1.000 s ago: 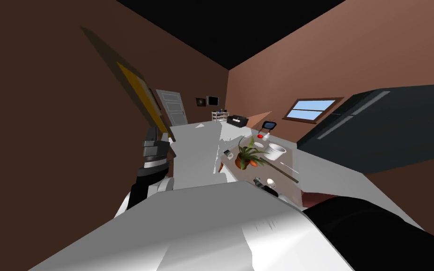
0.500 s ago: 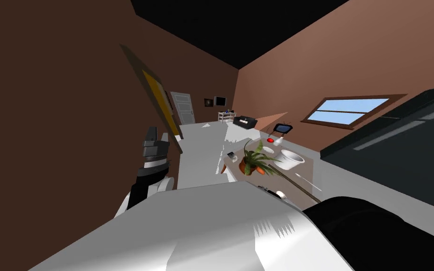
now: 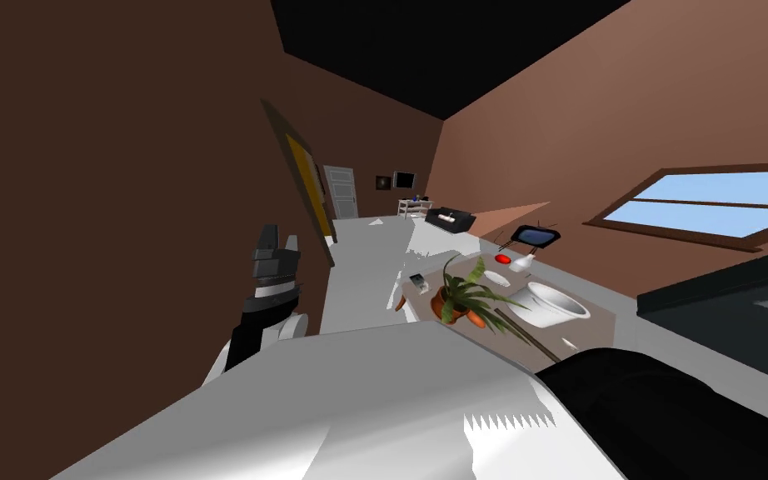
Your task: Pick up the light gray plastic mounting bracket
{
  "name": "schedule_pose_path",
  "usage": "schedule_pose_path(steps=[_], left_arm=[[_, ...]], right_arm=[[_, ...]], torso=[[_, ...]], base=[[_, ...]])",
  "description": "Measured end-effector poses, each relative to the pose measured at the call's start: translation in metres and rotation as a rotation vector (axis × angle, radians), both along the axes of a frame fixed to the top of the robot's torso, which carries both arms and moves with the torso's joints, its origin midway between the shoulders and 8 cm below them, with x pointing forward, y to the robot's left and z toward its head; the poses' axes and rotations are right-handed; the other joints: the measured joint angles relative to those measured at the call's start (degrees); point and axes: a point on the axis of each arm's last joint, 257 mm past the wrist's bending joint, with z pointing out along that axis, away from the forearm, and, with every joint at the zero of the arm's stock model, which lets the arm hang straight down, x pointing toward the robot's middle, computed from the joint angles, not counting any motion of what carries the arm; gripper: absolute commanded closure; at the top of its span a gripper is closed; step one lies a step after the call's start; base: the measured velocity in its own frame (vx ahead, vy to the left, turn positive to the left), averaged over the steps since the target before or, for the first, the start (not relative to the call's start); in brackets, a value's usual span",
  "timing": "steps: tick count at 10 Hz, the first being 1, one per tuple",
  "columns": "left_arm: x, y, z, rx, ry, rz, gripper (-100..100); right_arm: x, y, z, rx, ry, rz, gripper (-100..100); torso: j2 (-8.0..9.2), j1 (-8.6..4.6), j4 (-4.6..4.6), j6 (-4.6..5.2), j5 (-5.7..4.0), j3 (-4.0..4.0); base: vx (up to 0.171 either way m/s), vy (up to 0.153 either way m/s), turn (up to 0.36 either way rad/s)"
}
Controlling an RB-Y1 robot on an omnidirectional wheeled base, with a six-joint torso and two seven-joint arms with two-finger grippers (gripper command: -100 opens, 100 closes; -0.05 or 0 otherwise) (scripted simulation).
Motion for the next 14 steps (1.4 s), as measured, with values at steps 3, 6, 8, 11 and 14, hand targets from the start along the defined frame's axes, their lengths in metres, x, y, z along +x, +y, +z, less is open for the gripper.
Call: schedule_pose_path(steps=[3,6,8,11,14], left_arm=[[0.0,0.0,0.0,0.0,0.0,0.0,0],[0.0,0.0,0.0,0.0,0.0,0.0,0],[0.0,0.0,0.0,0.0,0.0,0.0,0],[0.0,0.0,0.0,0.0,0.0,0.0,0],[0.0,0.0,0.0,0.0,0.0,0.0,0]], right_arm=[[-0.035,-0.005,-0.002,-0.025,0.086,0.018,-100],[-0.035,-0.005,-0.005,-0.026,0.086,0.016,-100],[-0.035,-0.003,-0.012,-0.026,0.082,0.011,-100],[-0.035,0.002,-0.022,-0.025,0.079,0.002,-100],[-0.034,0.001,-0.022,-0.025,0.076,-0.001,100]], torso=[[0.03,-0.03,0.0,0.06,-0.02,0.02],[0.07,0.11,0.01,0.05,0.02,0.04],[0.12,0.03,0.02,0.06,0.0,0.07],[0.1,0.06,0.02,0.06,0.0,0.06],[0.06,0.15,-0.01,0.01,-0.03,0.02]], base=[[0.006,-0.042,0.093],[-0.007,-0.018,0.025],[-0.024,-0.04,0.033],[-0.01,-0.025,0.024],[0.0,0.0,0.0]])
